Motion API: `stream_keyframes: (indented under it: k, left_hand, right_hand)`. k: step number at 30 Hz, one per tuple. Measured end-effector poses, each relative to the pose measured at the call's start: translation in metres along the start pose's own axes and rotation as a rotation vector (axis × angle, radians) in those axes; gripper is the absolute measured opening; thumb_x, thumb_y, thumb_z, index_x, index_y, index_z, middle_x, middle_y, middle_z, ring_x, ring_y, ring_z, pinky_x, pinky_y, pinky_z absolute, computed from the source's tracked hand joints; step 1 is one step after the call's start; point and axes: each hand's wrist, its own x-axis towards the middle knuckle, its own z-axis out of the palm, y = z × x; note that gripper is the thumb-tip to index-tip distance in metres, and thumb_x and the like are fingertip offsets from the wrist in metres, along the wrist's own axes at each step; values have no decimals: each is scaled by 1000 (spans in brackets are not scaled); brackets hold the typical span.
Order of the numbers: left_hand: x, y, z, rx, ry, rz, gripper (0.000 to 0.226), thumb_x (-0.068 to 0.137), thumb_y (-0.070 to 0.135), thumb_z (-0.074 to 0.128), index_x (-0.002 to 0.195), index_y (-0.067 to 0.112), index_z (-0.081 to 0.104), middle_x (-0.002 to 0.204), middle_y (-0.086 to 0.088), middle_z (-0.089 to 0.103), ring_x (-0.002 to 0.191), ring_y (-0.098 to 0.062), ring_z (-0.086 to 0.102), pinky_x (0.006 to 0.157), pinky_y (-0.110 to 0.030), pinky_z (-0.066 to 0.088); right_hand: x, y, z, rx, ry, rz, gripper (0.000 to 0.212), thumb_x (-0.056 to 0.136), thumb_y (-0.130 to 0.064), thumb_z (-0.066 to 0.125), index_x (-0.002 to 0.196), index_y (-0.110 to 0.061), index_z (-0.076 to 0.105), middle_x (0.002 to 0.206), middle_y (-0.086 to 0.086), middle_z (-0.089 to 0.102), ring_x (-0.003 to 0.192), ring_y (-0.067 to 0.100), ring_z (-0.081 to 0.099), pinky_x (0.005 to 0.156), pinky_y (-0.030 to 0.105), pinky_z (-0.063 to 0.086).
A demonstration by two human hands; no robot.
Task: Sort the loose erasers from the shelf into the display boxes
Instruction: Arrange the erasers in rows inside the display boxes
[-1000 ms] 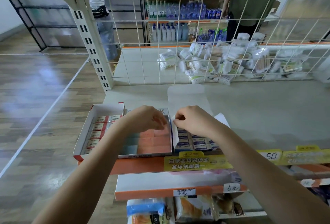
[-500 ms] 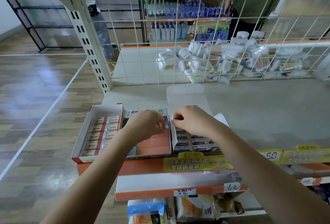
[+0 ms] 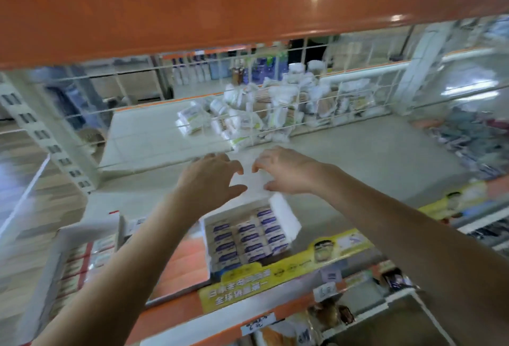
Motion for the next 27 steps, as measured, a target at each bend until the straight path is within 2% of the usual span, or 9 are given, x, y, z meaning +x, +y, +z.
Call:
stream_keyframes:
  k: [6,10,15,18,21,25,27]
  left_hand:
    - [84,99,-7,93,-65,208,49,88,51,52,131,29,45,126,-1,50,118,-21,46,93,-34,37]
    - [136,180,-8,94,-79,291,53,88,51,53,135,30,41,134,-3,44,123,-23,42,95,-33,35]
    - [201,282,2,61,-80,375,54,87,47,56,135,27,41,134,-5,44,124,-25,40,98,-37,34]
    - [239,335,9,54,-97,391,53,88,41,57,136,26,40,134,-6,44,124,-26,39,99,-39,34]
    - [275,373,19,77,-97,392,49,89,34,59,134,24,43,134,-6,45,124,-26,40,97,-39,36]
    - [316,408,28,79,-46,378,49,91,24,56,137,22,40,143,-4,37,127,-26,39,97,-38,36]
    - [334,419,33,51,-18,350,56,91,20,55,142,24,32,141,-3,40,124,-26,43,96,-37,37]
  right_hand:
    - [-50,104,1,36,23,285,51,90,-27,58,137,-21,40,143,3,37,130,23,36,105,38,36]
    - [-100,179,7,43,48,436,54,91,-27,56,140,-21,35,146,4,32,135,23,29,108,38,31]
    - [-159,279,29,75,36,577,53,94,-27,50,142,-19,29,147,7,29,135,25,28,108,37,28]
    - [-188,332,39,128,54,650,52,94,-22,51,142,-16,31,148,8,30,135,25,30,107,35,29]
    - [-207,383,49,159,97,690,45,93,-11,47,137,-12,40,143,8,41,129,23,40,102,29,32]
    - [-218,442,60,209,193,758,45,90,-9,48,134,-13,45,136,12,45,123,30,45,100,39,39]
    - [-218,464,64,209,235,748,44,88,-7,50,132,-14,46,135,10,43,122,28,46,97,38,40]
